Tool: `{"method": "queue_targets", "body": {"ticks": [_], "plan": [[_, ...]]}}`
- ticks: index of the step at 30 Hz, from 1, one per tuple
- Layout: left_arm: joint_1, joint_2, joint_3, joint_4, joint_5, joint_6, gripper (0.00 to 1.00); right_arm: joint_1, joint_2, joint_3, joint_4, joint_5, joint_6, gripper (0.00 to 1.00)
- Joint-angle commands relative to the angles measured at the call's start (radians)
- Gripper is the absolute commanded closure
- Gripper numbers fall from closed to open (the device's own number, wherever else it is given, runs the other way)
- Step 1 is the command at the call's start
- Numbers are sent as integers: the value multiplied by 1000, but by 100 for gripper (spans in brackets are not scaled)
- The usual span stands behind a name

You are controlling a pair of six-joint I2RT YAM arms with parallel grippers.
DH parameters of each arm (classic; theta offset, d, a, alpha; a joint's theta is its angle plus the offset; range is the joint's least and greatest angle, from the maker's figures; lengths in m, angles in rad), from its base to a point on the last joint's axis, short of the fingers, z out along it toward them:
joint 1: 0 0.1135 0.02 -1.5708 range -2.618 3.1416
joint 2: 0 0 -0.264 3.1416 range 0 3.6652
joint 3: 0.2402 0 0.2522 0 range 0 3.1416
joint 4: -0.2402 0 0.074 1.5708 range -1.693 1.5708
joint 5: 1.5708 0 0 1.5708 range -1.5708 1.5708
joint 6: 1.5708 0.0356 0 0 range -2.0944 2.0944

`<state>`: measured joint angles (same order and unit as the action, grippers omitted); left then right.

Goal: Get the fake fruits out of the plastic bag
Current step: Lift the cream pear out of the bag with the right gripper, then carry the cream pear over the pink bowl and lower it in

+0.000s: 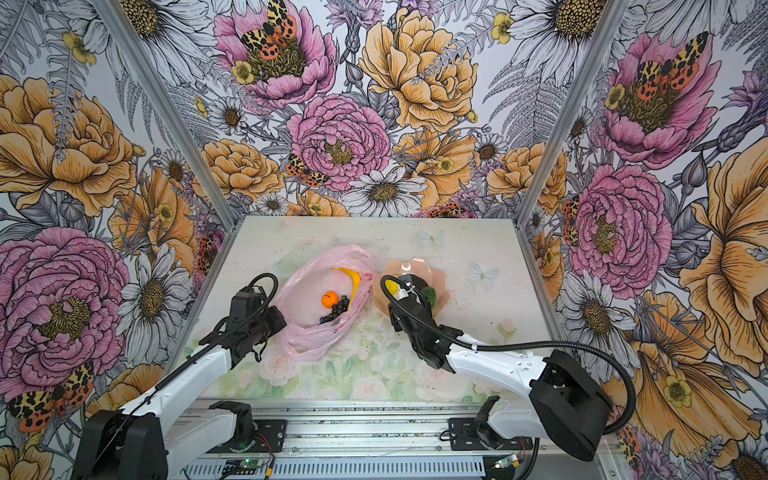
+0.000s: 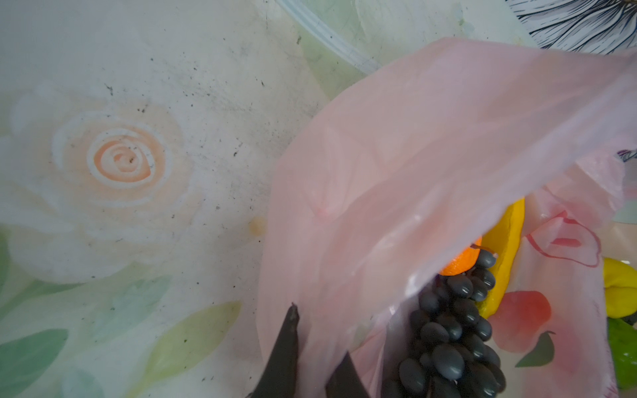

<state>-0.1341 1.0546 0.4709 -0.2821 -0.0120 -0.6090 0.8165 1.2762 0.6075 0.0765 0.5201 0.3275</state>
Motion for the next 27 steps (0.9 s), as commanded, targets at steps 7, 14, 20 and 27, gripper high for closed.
{"method": "queue_targets", "body": {"ticks": [7,14,20,27], "plan": [[9,-8,-7,27,-28,21,86,-18,41,-76,162,98,34,36],[8,-4,-5,27,-28,21,86,-18,60,-115,228,113,54,36],[10,-7,-4,23,-29,22,86,-19,78,-125,234,127,74,36],[11,-12,-6,23,-26,23,86,-17,100,-133,268,167,82,35]]}}
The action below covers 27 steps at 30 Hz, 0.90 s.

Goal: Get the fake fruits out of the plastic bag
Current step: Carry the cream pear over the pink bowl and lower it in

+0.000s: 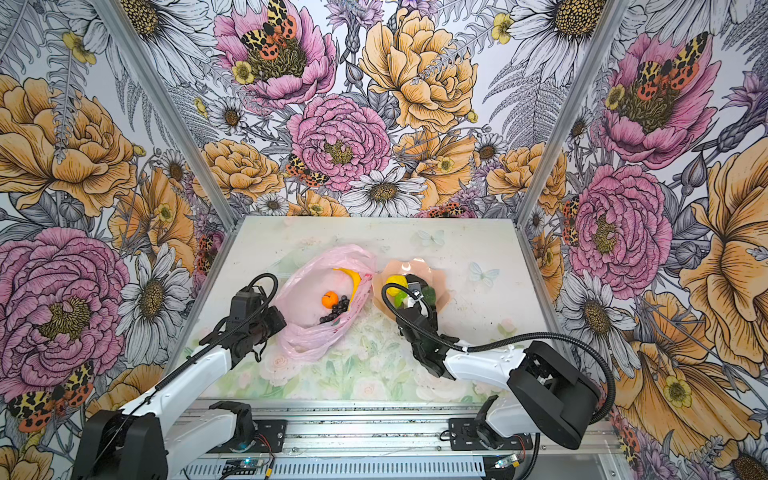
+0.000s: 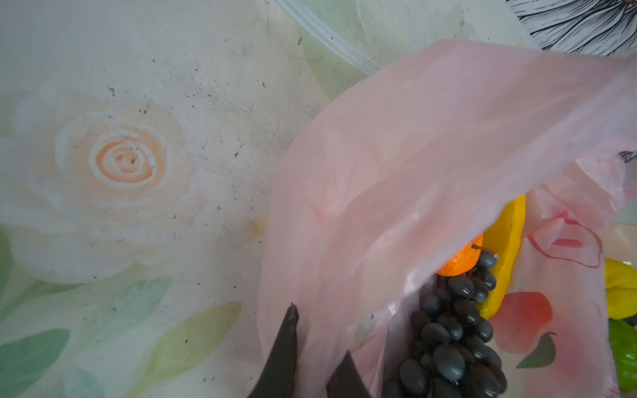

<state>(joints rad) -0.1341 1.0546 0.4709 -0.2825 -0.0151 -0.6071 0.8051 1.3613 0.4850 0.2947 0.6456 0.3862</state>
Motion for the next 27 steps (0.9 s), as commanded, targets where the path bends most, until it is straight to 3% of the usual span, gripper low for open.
{"method": "queue_targets", "body": {"ticks": [1,9,17,20,24,27], "plan": [[12,-10,-5,22,-23,22,86,-7,18,-8,49,48,27,34],[16,-24,-8,16,-24,20,84,-7,57,10,48,59,59,31],[19,-26,-9,16,-25,20,81,-6,37,32,10,55,67,21],[20,-27,-9,16,-23,20,81,-7,-3,59,-56,45,70,18],[21,-24,-9,19,-22,20,80,-37,-67,114,-210,12,84,2],[21,-21,-9,20,-20,20,80,-58,-100,162,-335,-21,90,1]]}}
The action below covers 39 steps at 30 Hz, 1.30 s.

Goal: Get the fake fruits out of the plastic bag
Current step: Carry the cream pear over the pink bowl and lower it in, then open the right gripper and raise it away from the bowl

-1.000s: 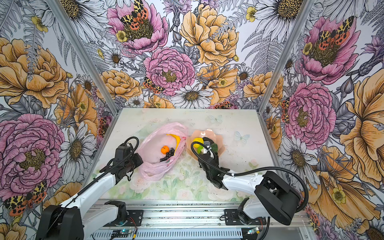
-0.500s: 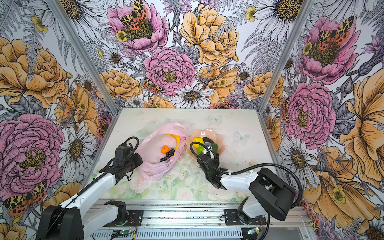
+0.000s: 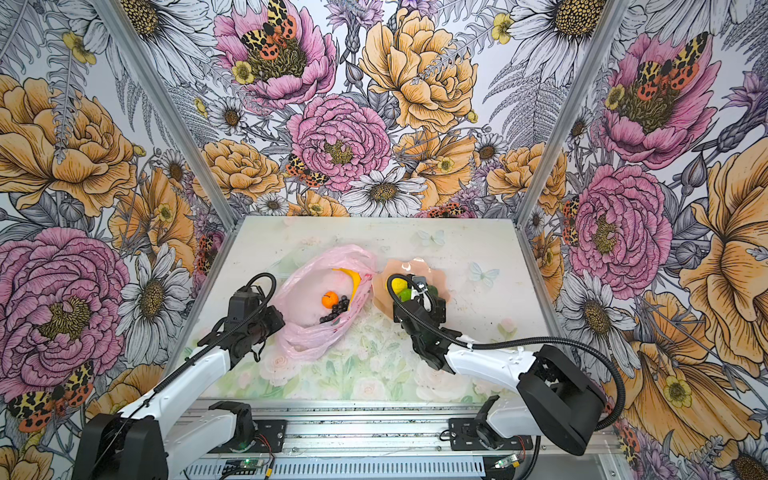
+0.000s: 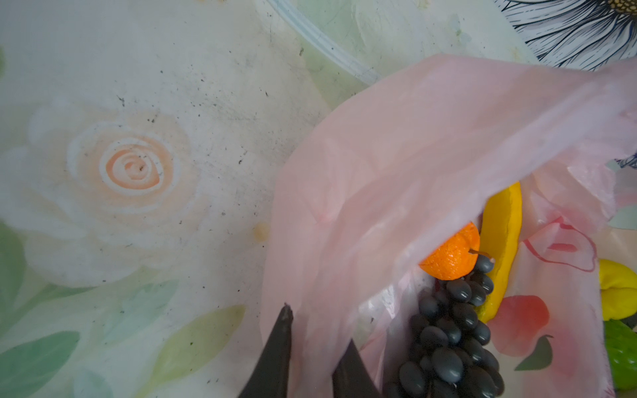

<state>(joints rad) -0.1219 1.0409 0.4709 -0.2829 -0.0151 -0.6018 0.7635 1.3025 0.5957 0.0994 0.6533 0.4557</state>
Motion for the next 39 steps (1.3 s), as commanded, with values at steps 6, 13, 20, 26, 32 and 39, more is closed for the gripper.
{"method": "queue_targets", "body": {"ticks": [6,13,20,26,32,39], "plan": [[8,-12,-11,19,-21,15,79,-86,-151,88,-300,-200,58,1],[8,-7,-9,22,-20,14,79,-163,-198,83,-430,-365,128,11],[9,-7,-9,20,-18,15,79,-180,-103,76,-431,-392,166,14],[8,-10,-11,18,-20,15,77,-181,-45,95,-429,-391,170,15],[7,-8,-10,21,-22,14,77,-183,3,123,-428,-365,171,15],[7,-18,-12,21,-20,14,76,-205,83,177,-433,-364,179,18]]}}
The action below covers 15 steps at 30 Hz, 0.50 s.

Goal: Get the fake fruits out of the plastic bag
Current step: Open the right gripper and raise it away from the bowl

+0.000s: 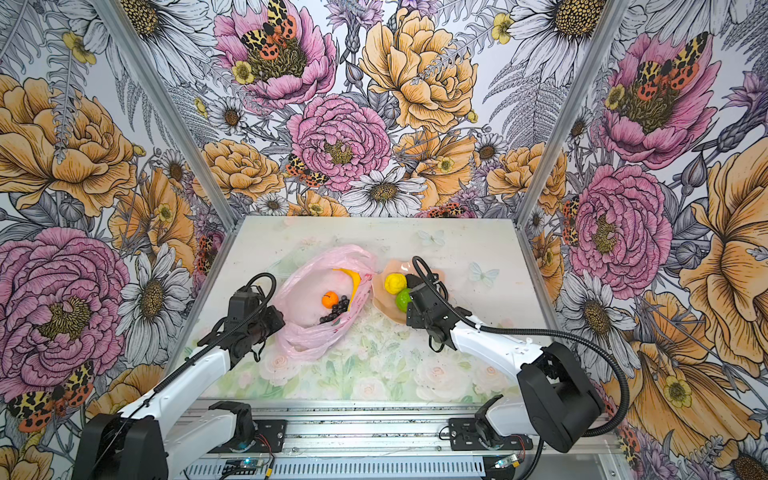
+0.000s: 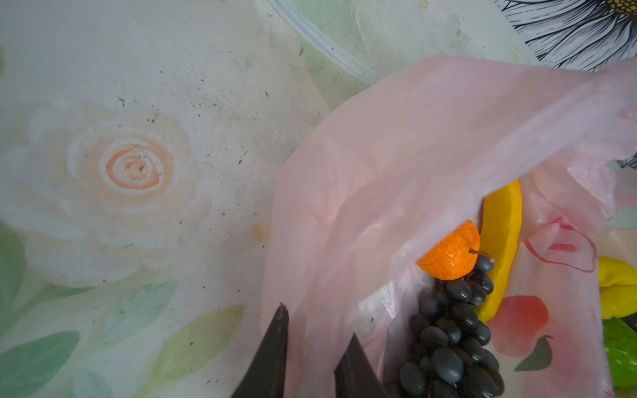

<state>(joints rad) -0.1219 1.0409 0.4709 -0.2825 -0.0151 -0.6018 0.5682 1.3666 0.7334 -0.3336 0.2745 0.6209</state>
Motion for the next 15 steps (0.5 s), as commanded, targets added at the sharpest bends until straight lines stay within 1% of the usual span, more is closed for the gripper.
{"method": "queue_targets", "body": {"ticks": [1,15], "plan": [[7,-21,-14,20,-22,15,76,-10,28,47,0,14,10,19],[7,-25,-15,22,-21,15,75,-10,83,107,-23,22,-5,25]]}}
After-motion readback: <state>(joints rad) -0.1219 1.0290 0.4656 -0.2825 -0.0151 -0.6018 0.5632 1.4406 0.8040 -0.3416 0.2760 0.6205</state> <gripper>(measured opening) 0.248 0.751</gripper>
